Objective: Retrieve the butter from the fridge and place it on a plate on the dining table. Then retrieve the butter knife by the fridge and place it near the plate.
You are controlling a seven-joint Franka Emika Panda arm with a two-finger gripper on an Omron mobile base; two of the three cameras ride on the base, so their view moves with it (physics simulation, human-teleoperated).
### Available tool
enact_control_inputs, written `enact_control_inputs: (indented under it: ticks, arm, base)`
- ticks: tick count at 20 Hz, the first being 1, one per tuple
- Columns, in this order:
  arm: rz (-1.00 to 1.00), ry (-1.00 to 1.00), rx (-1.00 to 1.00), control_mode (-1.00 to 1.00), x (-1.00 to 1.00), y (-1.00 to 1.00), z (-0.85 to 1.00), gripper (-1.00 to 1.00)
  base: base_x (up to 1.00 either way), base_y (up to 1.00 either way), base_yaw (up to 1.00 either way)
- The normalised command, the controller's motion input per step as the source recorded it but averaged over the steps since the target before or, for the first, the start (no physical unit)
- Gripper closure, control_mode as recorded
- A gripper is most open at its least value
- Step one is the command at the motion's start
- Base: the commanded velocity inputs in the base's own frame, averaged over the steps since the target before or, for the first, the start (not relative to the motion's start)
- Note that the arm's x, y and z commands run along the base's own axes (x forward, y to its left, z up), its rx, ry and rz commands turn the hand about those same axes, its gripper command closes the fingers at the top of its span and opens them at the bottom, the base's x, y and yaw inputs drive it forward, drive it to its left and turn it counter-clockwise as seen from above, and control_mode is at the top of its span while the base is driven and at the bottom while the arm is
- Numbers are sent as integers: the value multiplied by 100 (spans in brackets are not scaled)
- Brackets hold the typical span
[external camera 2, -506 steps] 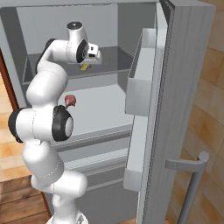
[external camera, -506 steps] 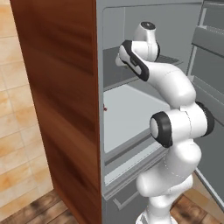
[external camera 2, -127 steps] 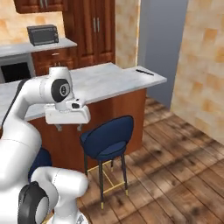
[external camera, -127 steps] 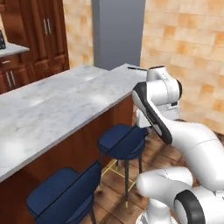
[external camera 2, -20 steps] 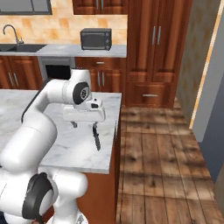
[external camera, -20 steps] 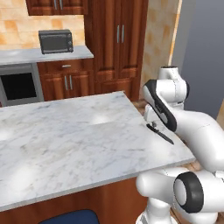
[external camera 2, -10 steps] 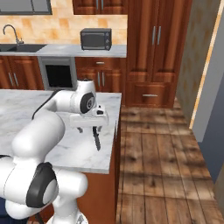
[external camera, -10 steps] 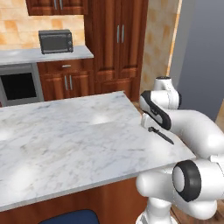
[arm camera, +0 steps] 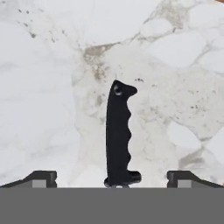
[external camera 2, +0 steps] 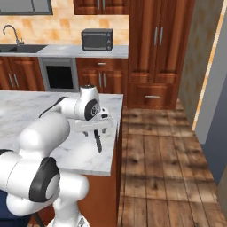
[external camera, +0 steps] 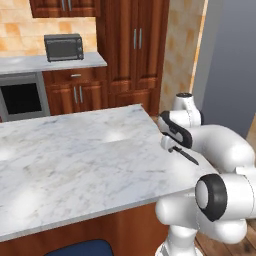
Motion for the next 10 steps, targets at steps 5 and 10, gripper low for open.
enact_control_inputs:
  ticks: [5, 10]
  arm:
    - [3, 0, 0, -100, 26, -7, -45, -100]
    - [6, 0, 5, -100, 8, 0, -38, 100]
  base:
    - [0, 0, 0]
    - [0, 0, 0]
